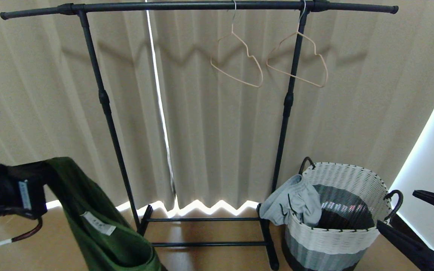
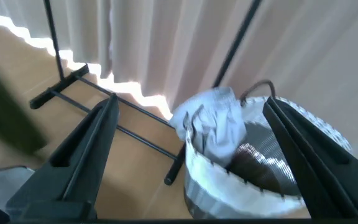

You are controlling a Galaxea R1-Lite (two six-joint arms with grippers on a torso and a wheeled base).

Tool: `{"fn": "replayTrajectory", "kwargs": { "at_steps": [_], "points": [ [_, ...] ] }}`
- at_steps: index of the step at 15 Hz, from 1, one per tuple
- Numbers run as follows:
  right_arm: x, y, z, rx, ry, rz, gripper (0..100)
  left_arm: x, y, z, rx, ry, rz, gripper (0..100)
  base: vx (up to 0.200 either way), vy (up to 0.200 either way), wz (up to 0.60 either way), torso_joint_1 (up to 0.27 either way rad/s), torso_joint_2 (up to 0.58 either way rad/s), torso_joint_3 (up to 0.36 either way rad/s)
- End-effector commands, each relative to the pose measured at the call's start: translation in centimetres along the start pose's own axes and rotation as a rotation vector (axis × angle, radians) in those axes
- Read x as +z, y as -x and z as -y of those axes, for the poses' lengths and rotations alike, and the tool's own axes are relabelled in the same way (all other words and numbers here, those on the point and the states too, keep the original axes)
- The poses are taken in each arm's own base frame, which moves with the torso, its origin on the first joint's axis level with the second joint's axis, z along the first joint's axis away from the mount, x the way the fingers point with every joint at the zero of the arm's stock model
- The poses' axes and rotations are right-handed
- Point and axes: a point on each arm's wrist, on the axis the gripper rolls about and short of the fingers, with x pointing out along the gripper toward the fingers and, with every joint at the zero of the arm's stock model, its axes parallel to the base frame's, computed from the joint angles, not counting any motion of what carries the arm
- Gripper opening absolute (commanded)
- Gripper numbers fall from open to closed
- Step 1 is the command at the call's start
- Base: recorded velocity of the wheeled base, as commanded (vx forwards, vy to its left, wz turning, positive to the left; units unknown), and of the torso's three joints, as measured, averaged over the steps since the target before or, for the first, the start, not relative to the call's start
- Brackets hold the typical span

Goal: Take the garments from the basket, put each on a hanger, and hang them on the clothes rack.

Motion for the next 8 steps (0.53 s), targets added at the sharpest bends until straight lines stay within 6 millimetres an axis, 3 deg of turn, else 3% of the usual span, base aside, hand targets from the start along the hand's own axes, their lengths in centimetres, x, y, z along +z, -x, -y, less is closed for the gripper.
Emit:
{"fn": "replayTrajectory", "kwargs": {
  "at_steps": [1, 4, 6, 8],
  "points": [
    [-0.8, 1.9, -0.2, -0.021, 0.004, 0.059, 100, -3.1, 4.4, -1.0, 0.051, 0.032, 0.079, 0, 0.000, 0.000, 0.00, 0.000, 0.00, 0.000],
    [-0.5, 2.1, -0.1, -0.037, 0.007, 0.083, 100, -6.2, 7.2, -1.1, 0.054, 0.037, 0.138, 0, 0.000, 0.000, 0.00, 0.000, 0.00, 0.000],
    [-0.3, 2.1, 0.0, -0.049, 0.004, 0.088, 100, -6.4, 8.0, -1.2, 0.062, 0.039, 0.175, 0, 0.000, 0.000, 0.00, 0.000, 0.00, 0.000],
    [-2.2, 2.4, 0.0, -0.096, 0.005, 0.032, 100, -6.6, 8.3, -1.3, 0.073, 0.030, 0.165, 0, 0.000, 0.000, 0.00, 0.000, 0.00, 0.000]
  ]
}}
